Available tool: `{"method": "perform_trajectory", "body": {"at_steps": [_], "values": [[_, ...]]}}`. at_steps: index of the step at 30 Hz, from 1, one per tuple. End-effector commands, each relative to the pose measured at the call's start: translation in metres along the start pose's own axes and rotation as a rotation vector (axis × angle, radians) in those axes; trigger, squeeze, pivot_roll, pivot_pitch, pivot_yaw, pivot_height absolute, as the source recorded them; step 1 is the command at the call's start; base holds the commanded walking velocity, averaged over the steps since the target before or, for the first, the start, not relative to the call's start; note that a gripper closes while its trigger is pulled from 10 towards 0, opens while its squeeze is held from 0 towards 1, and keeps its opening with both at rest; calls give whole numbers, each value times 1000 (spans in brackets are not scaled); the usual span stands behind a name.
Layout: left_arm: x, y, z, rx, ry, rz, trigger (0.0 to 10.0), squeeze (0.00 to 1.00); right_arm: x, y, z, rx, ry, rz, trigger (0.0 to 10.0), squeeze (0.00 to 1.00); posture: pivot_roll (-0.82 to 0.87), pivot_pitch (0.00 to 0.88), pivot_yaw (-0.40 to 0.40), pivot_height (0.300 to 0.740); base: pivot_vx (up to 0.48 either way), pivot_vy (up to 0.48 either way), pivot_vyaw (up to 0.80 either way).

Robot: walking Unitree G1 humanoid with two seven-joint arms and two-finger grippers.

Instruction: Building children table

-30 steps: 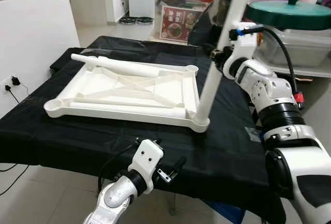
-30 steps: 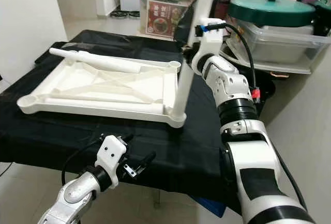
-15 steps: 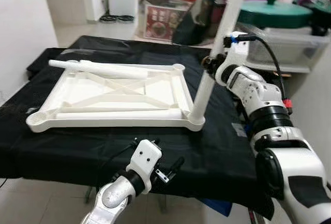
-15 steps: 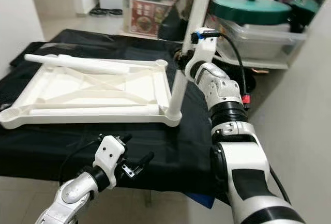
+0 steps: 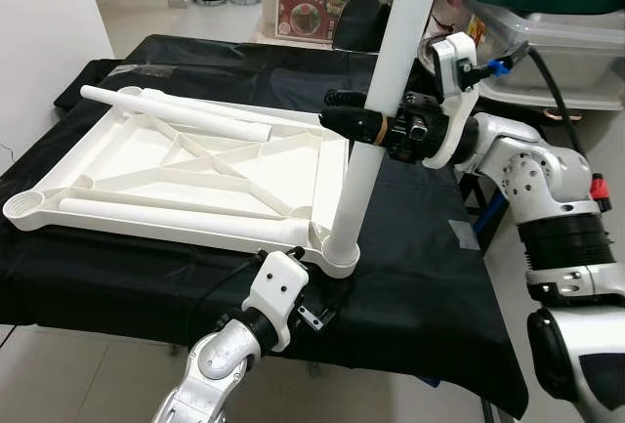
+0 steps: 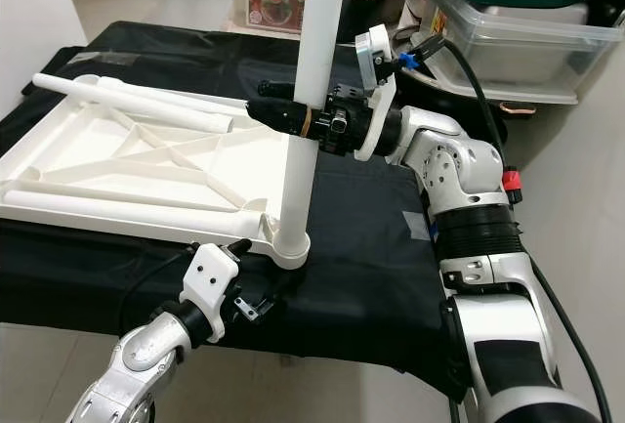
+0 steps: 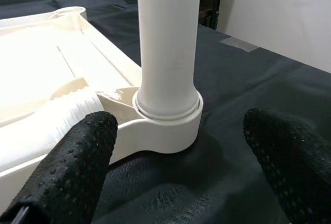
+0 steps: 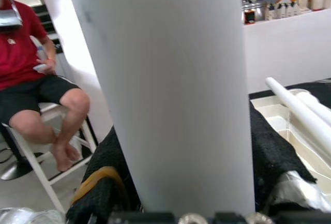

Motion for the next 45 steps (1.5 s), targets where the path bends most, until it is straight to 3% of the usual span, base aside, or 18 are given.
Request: {"method": "perform_trajectory", "body": {"at_steps": [1, 5, 6, 11, 13, 14, 16, 19, 21, 30, 33, 34, 36, 37, 39, 40, 43, 45], "values": [[-1, -3, -1, 13, -5, 3, 10000, 0, 6, 6, -1, 8, 43, -23, 10000, 0, 130, 38, -96, 740, 0, 0, 0], [0, -3, -1, 13, -3, 4, 10000, 0, 19, -1, -6, 26, 134, 10, 10000, 0, 134, 37, -96, 740, 0, 0, 0], [0, -3, -1, 13, -3, 4, 10000, 0, 21, -5, -6, 38, 141, 19, 0, 0, 133, 40, -91, 740, 0, 0, 0], [0, -3, -1, 12, -3, 4, 10000, 0, 14, -10, -4, 56, 92, -5, 0, 0, 132, 39, -92, 740, 0, 0, 0], [0, -3, -1, 13, -4, 4, 10000, 0, -48, -14, -1, 76, -314, -92, 0, 0, 128, 40, -87, 740, 0, 0, 0], [0, -3, -1, 13, -4, 4, 10000, 0, -48, -14, -1, 76, -314, -92, 0, 0, 128, 40, -87, 740, 0, 0, 0], [0, -3, -1, 14, -5, 5, 10000, 0, -98, -15, -19, 82, -693, -109, 0, 0, 127, 37, -86, 740, 0, 0, 0], [0, -3, -1, 14, -5, 5, 10000, 0, -116, -14, -36, 58, -869, -74, 0, 0, 129, 37, -87, 740, 0, 0, 0], [0, -3, -1, 14, -5, 6, 10000, 0, -138, -17, -71, 18, -1157, -26, 0, 0, 129, 37, -86, 740, 0, 0, 0], [0, -3, -1, 13, -4, 8, 10000, 0, -147, -31, -111, -15, -1498, 41, 0, 0, 128, 30, -87, 740, 0, 0, 0], [-1, -3, -1, 14, -5, 8, 10000, 0, -148, -31, -105, -37, -1507, 52, 0, 0, 129, 29, -89, 740, 0, 0, 0], [-1, -3, -1, 14, -6, 8, 10000, 0, -147, -30, -84, -56, -1416, 76, 10000, 0, 129, 27, -88, 740, 0, 0, 0], [-1, -4, -1, 15, -7, 7, 10000, 0, -145, -29, -69, -70, -1352, 92, 10000, 0, 129, 27, -88, 740, 0, 0, 0], [-1, -3, -1, 15, -7, 7, 10000, 0, -141, -26, -47, -84, -1227, 105, 10000, 357, 132, 24, -92, 740, 0, 0, 0], [-1, -3, -1, 14, -7, 7, 10000, 0, -137, -23, -34, -95, -1150, 113, 10000, 357, 132, 24, -92, 740, 0, 0, 0], [-1, -3, -1, 14, -6, 7, 10000, 0, -134, -22, -27, -100, -1100, 113, 10000, 1000, 130, 23, -90, 740, 0, 0, 0], [-2, -3, -1, 13, -6, 8, 10000, 0, -119, -16, -4, -114, -907, 148, 10000, 1000, 132, 20, -93, 740, 0, 0, 0], [-2, -4, -1, 13, -5, 7, 10000, 0, -90, -7, 14, -106, -626, 166, 10000, 1000, 133, 17, -93, 740, 0, 0, 0]]}}
Point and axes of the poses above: a point about 5 cm out from each wrist's last joint towards the gripper, its own z axis pointing out of the wrist towards the gripper, its own y axis along the axis of the wrist's last joint, x = y × z, the point moved 6 cm from there along z, pointing out of the wrist towards the gripper, and after that the axes turned 8 degrees about z, right-handed, at the moved point
